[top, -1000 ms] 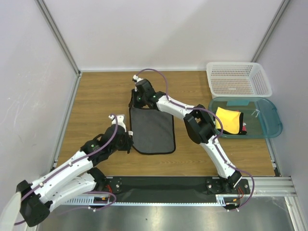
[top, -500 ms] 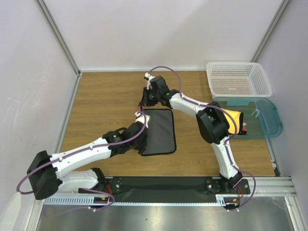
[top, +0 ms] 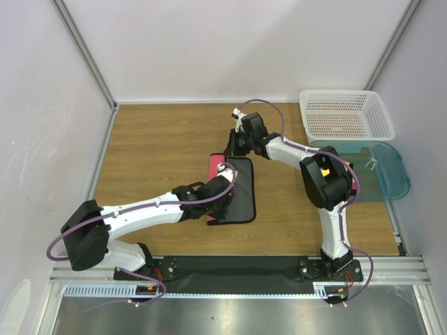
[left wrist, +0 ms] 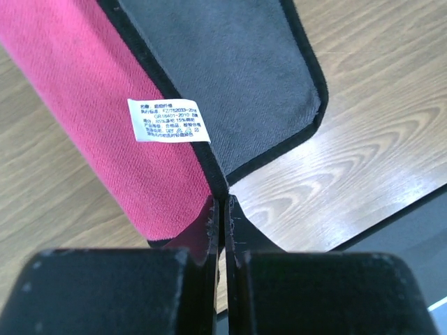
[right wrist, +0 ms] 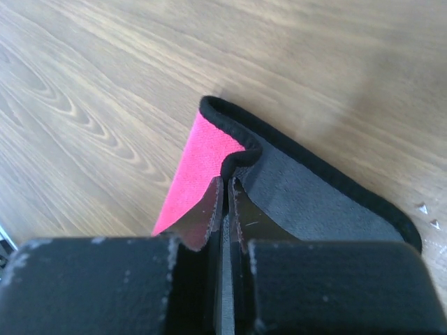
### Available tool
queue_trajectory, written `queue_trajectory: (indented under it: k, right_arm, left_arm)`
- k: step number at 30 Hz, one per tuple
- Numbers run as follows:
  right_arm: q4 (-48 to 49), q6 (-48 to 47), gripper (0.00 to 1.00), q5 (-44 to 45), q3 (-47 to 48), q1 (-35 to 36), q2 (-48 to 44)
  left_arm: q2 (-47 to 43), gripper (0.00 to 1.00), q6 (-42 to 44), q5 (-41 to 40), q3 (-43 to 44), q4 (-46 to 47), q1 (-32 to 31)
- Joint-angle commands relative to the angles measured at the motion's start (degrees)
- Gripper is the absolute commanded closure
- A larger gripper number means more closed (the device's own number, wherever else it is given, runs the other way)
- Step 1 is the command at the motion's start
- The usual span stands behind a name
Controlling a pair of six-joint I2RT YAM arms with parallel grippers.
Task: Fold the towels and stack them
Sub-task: Fold the towel
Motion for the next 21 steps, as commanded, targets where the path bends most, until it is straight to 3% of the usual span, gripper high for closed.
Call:
queue_trajectory:
  k: [1,21]
  right_arm:
    - [2.4,-1.4,1.0,-0.2,-1.5,-0.9,-3.6]
    - [0.7,-3.6,1.0,2.4,-5.1,-3.2,-8.0]
  left_arm:
    - [1.0,1.0,1.7,1.8,3.3,1.9,-0.8]
    - [6.2,1.0,3.1,4.2,8.5,3.1,-1.4]
